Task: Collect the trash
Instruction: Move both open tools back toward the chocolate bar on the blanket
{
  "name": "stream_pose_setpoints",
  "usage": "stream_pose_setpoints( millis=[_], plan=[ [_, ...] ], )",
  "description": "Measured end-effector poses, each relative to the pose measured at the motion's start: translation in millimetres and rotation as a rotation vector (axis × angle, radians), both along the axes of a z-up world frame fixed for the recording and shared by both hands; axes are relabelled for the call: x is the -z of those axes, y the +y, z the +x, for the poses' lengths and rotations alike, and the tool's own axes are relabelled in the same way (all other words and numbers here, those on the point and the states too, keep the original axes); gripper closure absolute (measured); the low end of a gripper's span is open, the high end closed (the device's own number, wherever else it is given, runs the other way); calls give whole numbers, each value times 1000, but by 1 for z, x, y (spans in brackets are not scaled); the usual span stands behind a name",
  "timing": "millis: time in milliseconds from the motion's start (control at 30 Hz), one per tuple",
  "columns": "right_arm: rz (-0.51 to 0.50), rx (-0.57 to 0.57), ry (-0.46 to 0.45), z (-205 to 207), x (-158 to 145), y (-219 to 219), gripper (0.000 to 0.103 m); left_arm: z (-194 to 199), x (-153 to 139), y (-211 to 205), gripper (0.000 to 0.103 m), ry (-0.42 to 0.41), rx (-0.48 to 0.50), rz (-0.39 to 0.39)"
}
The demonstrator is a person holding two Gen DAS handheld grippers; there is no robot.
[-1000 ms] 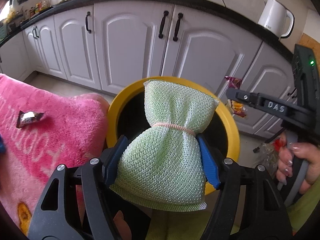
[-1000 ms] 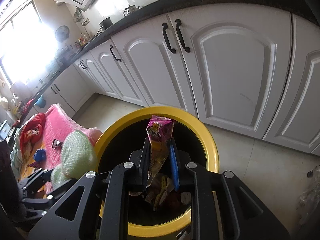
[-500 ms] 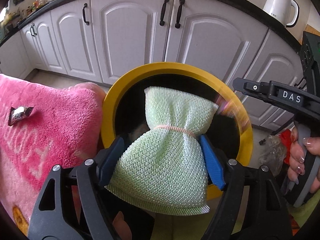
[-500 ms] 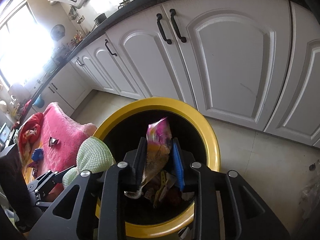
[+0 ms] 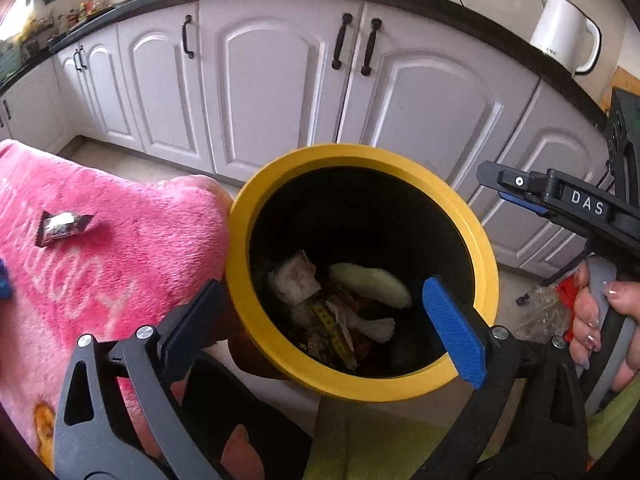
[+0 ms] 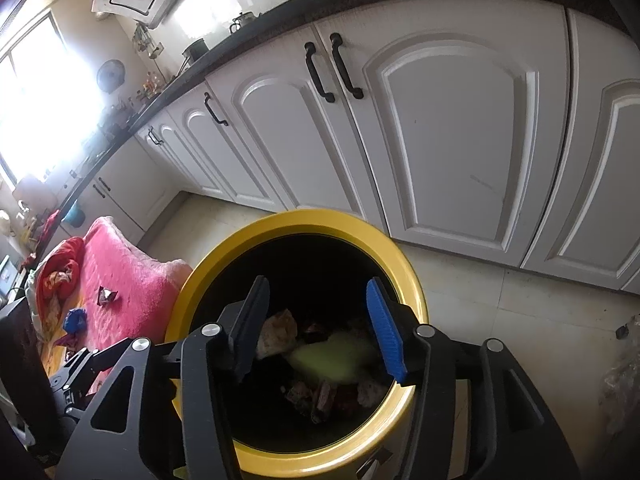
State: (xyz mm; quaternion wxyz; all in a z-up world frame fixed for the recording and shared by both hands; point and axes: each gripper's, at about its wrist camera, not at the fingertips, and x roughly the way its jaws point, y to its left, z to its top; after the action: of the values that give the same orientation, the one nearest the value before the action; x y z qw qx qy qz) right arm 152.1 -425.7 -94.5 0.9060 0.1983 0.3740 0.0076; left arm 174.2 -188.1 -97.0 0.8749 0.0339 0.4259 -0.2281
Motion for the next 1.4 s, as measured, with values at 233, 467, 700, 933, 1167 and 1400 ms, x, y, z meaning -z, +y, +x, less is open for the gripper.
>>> stream_pose_setpoints(
  millis=[233, 467, 700, 933, 1167, 1400],
  plan=[
    [-27, -10, -45, -6, -15, 9, 46, -7, -21, 24, 11, -65, -72, -18],
    [-44, -38, -84, -11, -30, 24, 41, -20, -43, 49, 11, -149, -134, -15],
    [-67, -74, -112, -16, -42, 44, 39, -29, -56, 69, 11, -190, -180, -17],
    [-94, -113, -132, -21, -50, 64, 37, -36, -62, 91, 11, -217, -230, -17],
    [-128, -163, -137, -24, -53, 86, 37, -40, -65, 111, 11, -225, -268, -34],
    [-159, -200, -143, -27, -57, 102, 36, -43, -69, 129, 11, -232, -299, -52]
  ],
)
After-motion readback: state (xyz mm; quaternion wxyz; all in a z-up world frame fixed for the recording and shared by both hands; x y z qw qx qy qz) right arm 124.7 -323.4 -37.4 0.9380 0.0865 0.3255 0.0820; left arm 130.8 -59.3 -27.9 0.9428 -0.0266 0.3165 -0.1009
